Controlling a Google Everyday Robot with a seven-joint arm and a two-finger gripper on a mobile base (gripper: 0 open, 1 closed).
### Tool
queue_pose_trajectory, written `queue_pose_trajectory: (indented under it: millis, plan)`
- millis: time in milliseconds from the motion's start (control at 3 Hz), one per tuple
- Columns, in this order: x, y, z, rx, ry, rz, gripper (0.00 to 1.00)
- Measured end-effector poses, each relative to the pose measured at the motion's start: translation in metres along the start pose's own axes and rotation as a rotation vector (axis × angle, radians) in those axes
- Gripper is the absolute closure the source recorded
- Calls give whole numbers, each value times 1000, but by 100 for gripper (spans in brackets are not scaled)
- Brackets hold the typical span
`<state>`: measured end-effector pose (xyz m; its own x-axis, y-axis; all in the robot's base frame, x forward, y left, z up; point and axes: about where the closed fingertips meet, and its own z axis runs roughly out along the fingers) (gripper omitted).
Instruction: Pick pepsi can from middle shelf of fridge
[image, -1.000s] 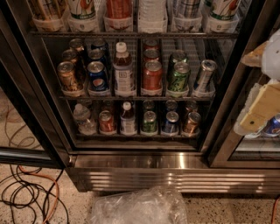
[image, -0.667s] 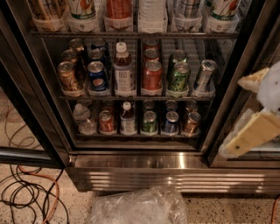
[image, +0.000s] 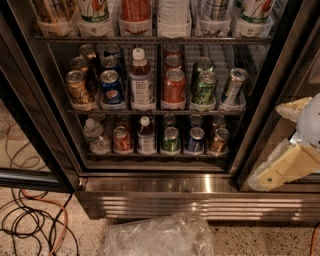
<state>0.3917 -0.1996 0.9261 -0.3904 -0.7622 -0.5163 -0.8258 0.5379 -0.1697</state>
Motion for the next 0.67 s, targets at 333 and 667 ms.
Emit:
queue_pose_trajectory:
  millis: [333,667]
  plan:
    - [-20,11,34,-43,-88,29,0]
    - [-38,9,36,-17,-167,70,0]
